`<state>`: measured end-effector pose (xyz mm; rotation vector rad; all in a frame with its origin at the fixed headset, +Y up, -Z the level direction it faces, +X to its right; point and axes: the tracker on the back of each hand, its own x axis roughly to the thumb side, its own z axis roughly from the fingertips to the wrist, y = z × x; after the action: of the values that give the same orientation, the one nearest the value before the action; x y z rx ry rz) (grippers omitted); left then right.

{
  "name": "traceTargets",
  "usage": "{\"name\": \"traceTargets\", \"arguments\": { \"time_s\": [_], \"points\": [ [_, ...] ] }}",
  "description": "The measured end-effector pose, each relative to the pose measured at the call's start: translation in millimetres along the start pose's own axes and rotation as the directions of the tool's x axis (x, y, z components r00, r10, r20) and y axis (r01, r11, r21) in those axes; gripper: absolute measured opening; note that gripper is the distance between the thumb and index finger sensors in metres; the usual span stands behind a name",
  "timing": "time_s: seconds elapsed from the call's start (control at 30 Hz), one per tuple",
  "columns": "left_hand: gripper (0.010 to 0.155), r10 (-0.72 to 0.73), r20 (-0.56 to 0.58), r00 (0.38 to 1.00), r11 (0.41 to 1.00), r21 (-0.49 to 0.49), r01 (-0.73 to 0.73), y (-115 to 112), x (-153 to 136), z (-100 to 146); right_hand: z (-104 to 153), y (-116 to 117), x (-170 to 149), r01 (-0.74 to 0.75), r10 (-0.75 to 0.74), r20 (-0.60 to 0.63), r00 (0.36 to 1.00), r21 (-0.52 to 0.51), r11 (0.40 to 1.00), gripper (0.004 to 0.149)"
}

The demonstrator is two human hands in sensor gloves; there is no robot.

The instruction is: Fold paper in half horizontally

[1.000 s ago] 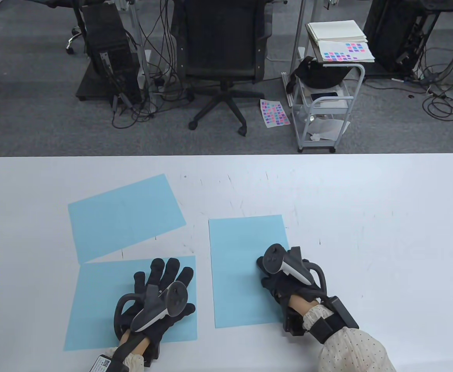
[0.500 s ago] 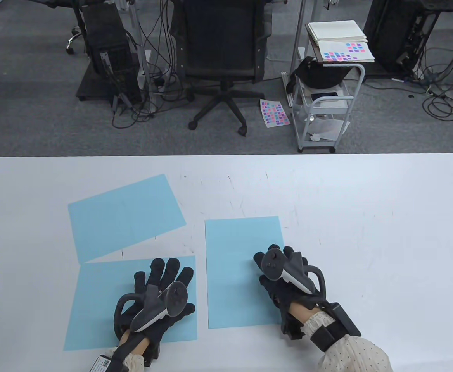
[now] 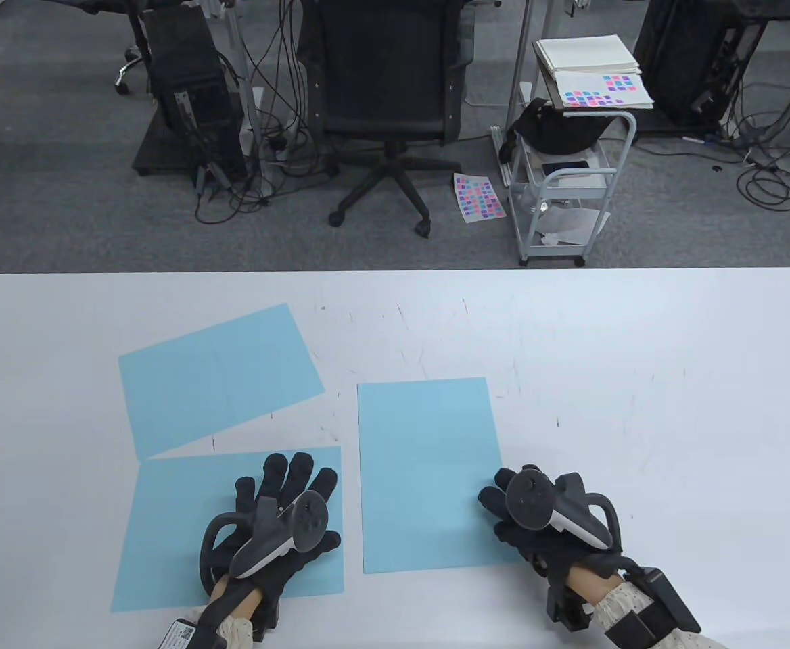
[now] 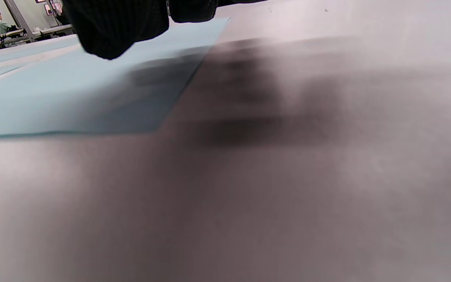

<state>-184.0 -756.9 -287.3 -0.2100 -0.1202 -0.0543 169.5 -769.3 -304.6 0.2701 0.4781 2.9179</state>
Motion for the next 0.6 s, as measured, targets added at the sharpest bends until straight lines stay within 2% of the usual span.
{"name": "traceTargets", "arguments": {
  "time_s": [0.23,0.43,0.6],
  "points": [
    [0.086,0.004,0.006,1.0,1.0,-0.025,-0.004,-3.0,0.4,-3.0,-3.4,11.3,-9.6,-0.001,0.003,-0.018,1.0,0.087,0.996,0.059],
    [0.086,0.006,-0.003,1.0,0.999,-0.037,-0.006,-3.3,-0.9,-6.7,-4.3,11.7,-10.8,0.015,-0.013,-0.023,1.0,0.105,0.994,0.059],
    [0.086,0.034,-0.035,0.999,0.998,-0.05,-0.036,7.5,-3.4,-18.7,-3.3,10.9,-10.1,0.019,-0.016,-0.025,1.0,0.114,0.993,0.059]
  ]
}}
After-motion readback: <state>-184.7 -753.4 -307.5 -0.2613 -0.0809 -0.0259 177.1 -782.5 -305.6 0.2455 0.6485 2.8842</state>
